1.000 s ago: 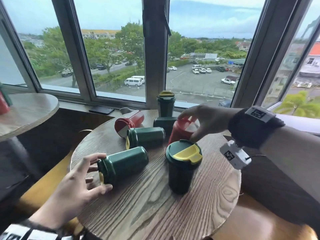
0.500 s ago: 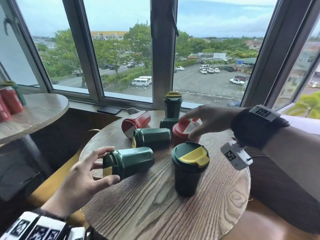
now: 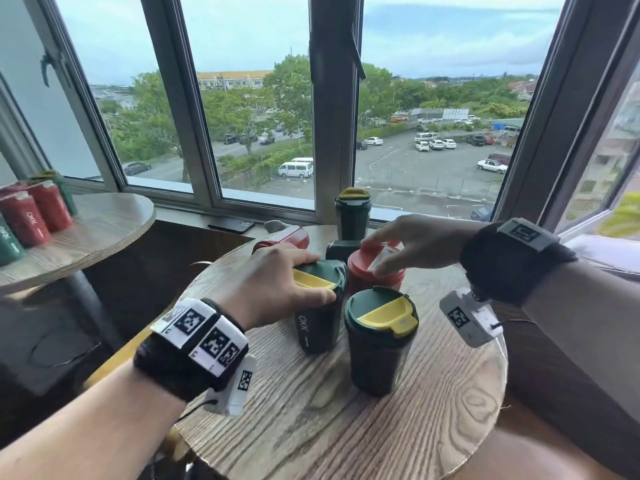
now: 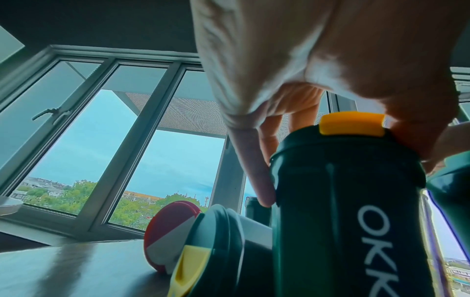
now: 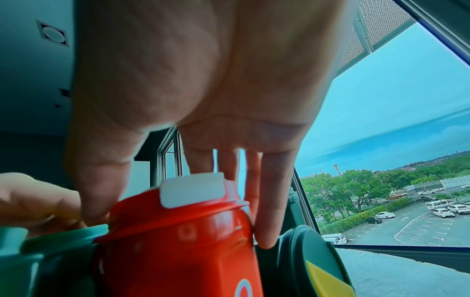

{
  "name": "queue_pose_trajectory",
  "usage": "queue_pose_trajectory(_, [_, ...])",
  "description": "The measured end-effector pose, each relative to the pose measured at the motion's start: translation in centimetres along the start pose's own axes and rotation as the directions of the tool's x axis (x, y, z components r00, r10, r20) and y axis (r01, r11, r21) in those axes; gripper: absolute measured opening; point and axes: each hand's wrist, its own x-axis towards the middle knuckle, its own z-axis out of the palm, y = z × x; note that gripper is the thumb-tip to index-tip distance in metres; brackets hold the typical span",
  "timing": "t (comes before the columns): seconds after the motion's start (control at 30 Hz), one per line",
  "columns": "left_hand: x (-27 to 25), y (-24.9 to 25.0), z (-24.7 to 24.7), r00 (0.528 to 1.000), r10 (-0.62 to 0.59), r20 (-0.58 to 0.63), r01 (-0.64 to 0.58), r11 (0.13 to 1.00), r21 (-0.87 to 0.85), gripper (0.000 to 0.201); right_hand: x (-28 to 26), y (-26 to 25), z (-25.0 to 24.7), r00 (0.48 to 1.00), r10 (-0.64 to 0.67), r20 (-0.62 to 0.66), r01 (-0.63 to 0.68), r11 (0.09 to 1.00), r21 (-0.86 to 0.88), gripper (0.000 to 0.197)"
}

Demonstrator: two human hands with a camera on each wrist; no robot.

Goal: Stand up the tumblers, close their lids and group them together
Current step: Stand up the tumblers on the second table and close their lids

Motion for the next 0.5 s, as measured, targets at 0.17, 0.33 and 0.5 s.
queue_pose_trajectory(0.17, [0.0, -0.7, 0.4, 1.000, 0.018, -0.005, -0.018, 1.000, 0.003, 0.081, -0.1, 0.0, 0.3, 1.000, -0.007, -0.025, 0.007, 1.000, 0.015, 0.057])
queue_pose_trajectory(0.33, [0.5, -2.6, -1.2, 0.983, 0.174, -0.063, -0.175, 0.985, 0.000, 0.053, -0.1, -0.4, 0.2, 1.000, 0.017, -0.018, -0.017, 1.000, -0.022, 0.065])
queue_pose_trajectory(0.5, [3.7, -8.4, -1.0, 0.991, 0.033, 0.131, -0.050, 0.991, 0.125, 0.055, -0.3, -0.8, 0.3, 0.998, 0.067, 0.000, -0.067, 0.997, -0.031, 0.067])
